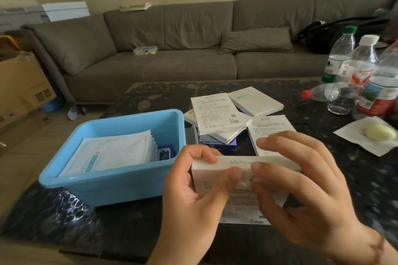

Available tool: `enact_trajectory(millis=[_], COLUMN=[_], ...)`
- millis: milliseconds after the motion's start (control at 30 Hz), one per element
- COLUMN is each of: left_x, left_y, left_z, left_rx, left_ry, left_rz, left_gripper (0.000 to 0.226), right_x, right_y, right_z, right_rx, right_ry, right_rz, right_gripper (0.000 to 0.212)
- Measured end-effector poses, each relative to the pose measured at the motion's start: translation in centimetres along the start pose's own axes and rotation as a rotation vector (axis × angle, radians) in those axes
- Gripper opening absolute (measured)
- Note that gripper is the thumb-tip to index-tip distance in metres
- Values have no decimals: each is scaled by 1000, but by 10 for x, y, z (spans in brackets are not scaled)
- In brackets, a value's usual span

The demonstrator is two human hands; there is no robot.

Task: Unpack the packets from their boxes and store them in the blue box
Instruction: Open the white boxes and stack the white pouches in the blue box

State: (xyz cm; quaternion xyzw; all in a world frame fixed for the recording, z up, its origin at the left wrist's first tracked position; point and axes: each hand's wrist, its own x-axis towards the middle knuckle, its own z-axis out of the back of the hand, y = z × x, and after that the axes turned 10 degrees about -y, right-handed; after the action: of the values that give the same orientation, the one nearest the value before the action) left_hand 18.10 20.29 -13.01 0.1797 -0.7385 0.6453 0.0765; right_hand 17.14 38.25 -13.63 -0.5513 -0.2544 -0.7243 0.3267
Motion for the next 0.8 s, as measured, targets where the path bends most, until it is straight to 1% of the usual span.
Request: enact_trajectory(millis=[100, 167, 200, 233, 367, 433, 567, 633, 733, 800], left_x=[0, 0, 0, 0, -1, -2, -3, -3, -3, -3], left_y=[0, -1, -2, -2, 0, 1, 2, 2, 5, 9], left_z=[0, -1, -1, -2, 0, 0, 2, 3, 3, 1], left_rx=[19, 13, -6, -20, -24, -16, -12, 14, 36, 70], left_ry=[7, 9, 17, 26, 18, 8, 13, 23, 6, -14], left_rz=[-25, -34, -34, -38, -49, -44, -37, -46, -44, -64], left_gripper=[42, 41, 39, 37, 23, 20, 22, 27, 35, 38], right_x=[4, 8, 10, 12, 9, 5, 0, -2, -6, -8], right_y=[5, 8, 10, 11, 10, 7, 0, -3, -3, -3], right_z=[-2, -2, -2, -2, -2, -2, -1, -2, -2, -4], right_rx=[-3, 18, 21, 16, 35, 32, 18, -1, -31, -53], right_ry=[-10, -19, -15, -9, 9, 27, 101, 135, 145, 149], right_rz=[-61, -99, -94, -80, -24, 9, 86, 111, 114, 102], right_gripper=[33, 20, 11, 7, 9, 11, 10, 10, 5, 10])
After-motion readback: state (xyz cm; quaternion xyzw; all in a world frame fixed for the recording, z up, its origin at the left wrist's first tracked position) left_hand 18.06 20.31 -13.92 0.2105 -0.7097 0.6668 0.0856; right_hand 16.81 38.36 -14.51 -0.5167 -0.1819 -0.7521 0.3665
